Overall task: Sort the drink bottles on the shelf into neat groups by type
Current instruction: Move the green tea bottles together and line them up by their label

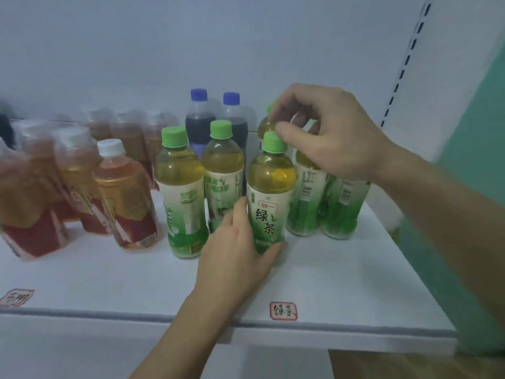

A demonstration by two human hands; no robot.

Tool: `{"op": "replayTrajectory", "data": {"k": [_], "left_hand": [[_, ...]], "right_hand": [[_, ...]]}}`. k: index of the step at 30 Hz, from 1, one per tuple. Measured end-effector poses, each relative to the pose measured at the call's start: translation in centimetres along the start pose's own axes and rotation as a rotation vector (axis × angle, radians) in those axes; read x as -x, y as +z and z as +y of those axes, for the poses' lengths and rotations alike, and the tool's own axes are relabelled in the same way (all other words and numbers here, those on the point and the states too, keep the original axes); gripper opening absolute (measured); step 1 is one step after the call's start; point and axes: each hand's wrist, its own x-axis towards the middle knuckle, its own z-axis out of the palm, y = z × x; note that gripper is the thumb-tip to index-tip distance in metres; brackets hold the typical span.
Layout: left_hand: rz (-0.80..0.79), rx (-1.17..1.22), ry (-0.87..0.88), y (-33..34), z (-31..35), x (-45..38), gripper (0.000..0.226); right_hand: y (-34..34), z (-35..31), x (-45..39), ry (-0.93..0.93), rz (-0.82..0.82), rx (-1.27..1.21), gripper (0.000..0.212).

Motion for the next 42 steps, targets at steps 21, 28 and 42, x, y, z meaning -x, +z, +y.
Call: {"op": "replayTrajectory", "data": {"k": [21,28,42], "left_hand": [[0.022,0.087,-0.276,5.0,1.2,-3.8,0.062],[0.062,0.106,-0.228,5.2,1.3,-2.9,0.072],[0.177,0.330,-0.092,3.4,1.9,-1.7,0.064]], "right_hand": [[-0.8,2.3,-12.1,-0.270,-0.540,0.485,0.028],[5.2,4.1,-18.2,0.053,-0.640,0.420,0.057],[3.7,4.1,-18.3,-0.032,-0.341,0.439,0.022]]}}
